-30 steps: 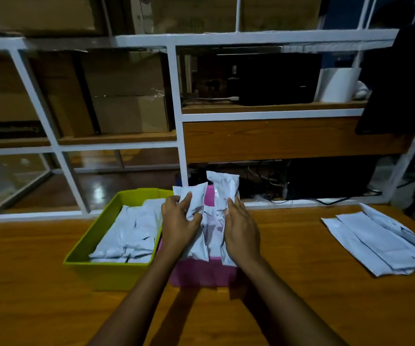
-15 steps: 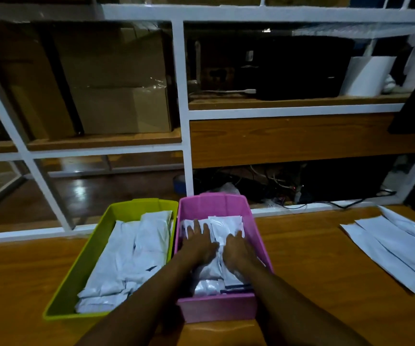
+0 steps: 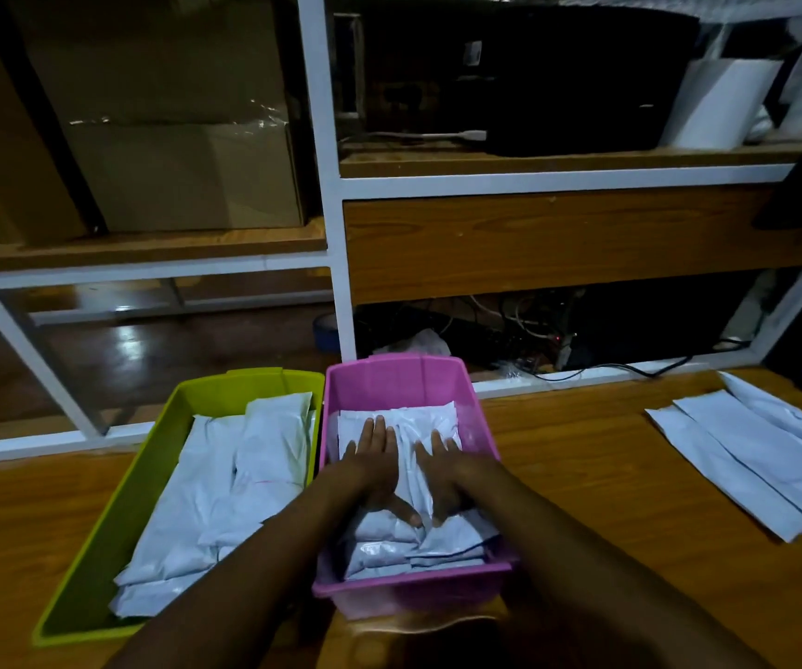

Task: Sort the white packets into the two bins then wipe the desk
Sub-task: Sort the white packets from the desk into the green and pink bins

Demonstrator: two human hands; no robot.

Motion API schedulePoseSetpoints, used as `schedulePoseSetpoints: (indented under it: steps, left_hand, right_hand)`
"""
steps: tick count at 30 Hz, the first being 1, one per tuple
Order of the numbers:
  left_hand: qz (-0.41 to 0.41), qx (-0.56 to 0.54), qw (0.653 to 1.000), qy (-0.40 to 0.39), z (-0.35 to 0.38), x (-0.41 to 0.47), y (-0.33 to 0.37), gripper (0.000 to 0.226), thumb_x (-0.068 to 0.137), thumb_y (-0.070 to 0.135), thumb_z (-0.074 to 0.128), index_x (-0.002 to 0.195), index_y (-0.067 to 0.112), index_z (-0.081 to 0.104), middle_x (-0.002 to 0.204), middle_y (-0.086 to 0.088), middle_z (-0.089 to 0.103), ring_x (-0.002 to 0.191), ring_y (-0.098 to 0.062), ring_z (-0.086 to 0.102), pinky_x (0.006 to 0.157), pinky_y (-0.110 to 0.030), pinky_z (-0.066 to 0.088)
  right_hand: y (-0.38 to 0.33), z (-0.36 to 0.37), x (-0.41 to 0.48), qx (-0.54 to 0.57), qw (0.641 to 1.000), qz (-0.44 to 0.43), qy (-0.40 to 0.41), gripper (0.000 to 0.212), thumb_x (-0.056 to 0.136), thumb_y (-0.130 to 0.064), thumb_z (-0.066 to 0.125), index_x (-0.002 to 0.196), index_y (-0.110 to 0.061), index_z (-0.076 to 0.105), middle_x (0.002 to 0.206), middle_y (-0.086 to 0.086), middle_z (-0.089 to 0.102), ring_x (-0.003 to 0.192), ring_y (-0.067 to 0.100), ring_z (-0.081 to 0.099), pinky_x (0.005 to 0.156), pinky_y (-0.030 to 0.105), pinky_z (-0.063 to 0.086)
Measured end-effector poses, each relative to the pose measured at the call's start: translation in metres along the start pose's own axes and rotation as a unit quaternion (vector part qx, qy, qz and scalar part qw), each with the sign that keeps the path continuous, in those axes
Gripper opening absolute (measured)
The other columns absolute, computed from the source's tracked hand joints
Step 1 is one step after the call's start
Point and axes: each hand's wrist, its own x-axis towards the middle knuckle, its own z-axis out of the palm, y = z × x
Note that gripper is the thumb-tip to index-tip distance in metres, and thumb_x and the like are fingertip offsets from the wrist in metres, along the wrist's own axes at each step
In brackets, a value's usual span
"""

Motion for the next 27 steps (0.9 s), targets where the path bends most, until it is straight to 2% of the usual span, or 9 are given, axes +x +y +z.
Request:
schedulePoseSetpoints:
  steps: [4,7,10,12,14,18,21,24,27]
  left_hand:
    - [-0.008,-0.018,1.000,0.004,-0.001,-0.006,0.000,0.150,0.055,0.078,0.069,0.146,-0.002,-0.020,0.154,-0.022,-0.028,0.143,-0.038,-0.024,0.118,-0.057,0.006]
    - [-0.012,-0.036,0.999,0.007,-0.014,-0.012,-0.002,0.149,0.055,0.077,0.071,0.147,-0.005,-0.015,0.156,-0.024,-0.021,0.145,-0.039,-0.017,0.119,-0.054,0.009]
    - [0.006,-0.019,1.000,-0.013,-0.040,-0.032,0.003,0.133,0.067,0.068,0.071,0.148,-0.007,-0.003,0.156,-0.029,-0.011,0.146,-0.042,-0.009,0.121,-0.048,0.005]
    - [0.005,-0.026,1.000,-0.004,-0.055,-0.042,0.002,0.123,0.071,0.061,0.073,0.152,0.003,0.000,0.158,-0.025,-0.012,0.145,-0.041,-0.012,0.120,-0.049,0.002]
    - [-0.022,-0.057,0.997,0.052,-0.063,-0.053,0.002,0.120,0.070,0.054,0.078,0.154,0.011,0.004,0.158,-0.024,-0.012,0.145,-0.041,-0.014,0.120,-0.050,0.004]
    - [-0.019,-0.109,0.974,0.197,-0.070,-0.084,0.031,0.098,0.085,0.043,0.068,0.153,0.005,0.008,0.159,-0.022,-0.009,0.147,-0.037,-0.011,0.119,-0.041,0.004]
    - [0.027,-0.167,0.930,0.328,-0.070,-0.115,0.073,0.087,0.090,0.037,0.064,0.153,0.007,0.012,0.160,-0.017,-0.009,0.148,-0.032,-0.012,0.119,-0.041,0.005]
    - [0.067,-0.213,0.871,0.437,-0.053,-0.139,0.125,0.079,0.091,0.037,0.060,0.151,0.008,0.019,0.160,-0.013,-0.003,0.148,-0.029,-0.012,0.119,-0.039,0.007]
    - [0.077,-0.261,0.833,0.481,-0.032,-0.158,0.180,0.074,0.086,0.038,0.052,0.150,0.010,0.027,0.161,-0.009,0.007,0.148,-0.024,-0.008,0.116,-0.034,0.009]
  right_hand:
    - [-0.002,-0.003,-0.002,0.004,1.000,-0.003,0.020,0.126,0.073,-0.022,0.083,0.150,-0.020,-0.017,0.157,0.013,-0.024,0.147,0.036,-0.005,0.119,0.050,0.015]
    - [-0.007,-0.013,-0.008,-0.018,0.999,-0.003,0.043,0.127,0.069,-0.016,0.085,0.152,-0.016,-0.010,0.159,0.017,-0.017,0.146,0.039,0.012,0.115,0.049,0.028]
    - [-0.011,-0.021,-0.024,-0.029,0.994,-0.014,0.101,0.123,0.064,-0.010,0.086,0.153,-0.012,0.000,0.159,0.020,-0.009,0.144,0.039,0.020,0.109,0.046,0.037]
    - [-0.007,-0.025,-0.041,-0.017,0.988,-0.019,0.150,0.114,0.067,-0.011,0.084,0.152,-0.010,0.008,0.159,0.022,-0.001,0.144,0.036,0.022,0.108,0.044,0.037]
    - [0.003,-0.029,-0.063,0.026,0.979,-0.036,0.199,0.103,0.073,-0.016,0.080,0.151,-0.010,0.013,0.159,0.021,0.006,0.143,0.034,0.024,0.108,0.042,0.035]
    - [0.029,-0.027,-0.123,0.122,0.941,-0.087,0.304,0.093,0.080,-0.027,0.074,0.152,-0.011,0.017,0.161,0.015,0.009,0.147,0.026,0.016,0.114,0.039,0.031]
    - [0.047,-0.011,-0.177,0.189,0.895,-0.098,0.392,0.087,0.085,-0.032,0.068,0.153,-0.019,0.015,0.162,0.005,0.005,0.148,0.021,0.012,0.112,0.040,0.035]
    - [0.071,0.019,-0.231,0.225,0.867,-0.088,0.436,0.083,0.088,-0.030,0.065,0.153,-0.022,0.015,0.163,0.003,0.002,0.148,0.019,0.011,0.110,0.037,0.036]
    - [0.101,0.053,-0.273,0.249,0.834,-0.075,0.487,0.079,0.090,-0.033,0.063,0.153,-0.027,0.016,0.162,-0.005,0.005,0.147,0.013,0.015,0.106,0.025,0.032]
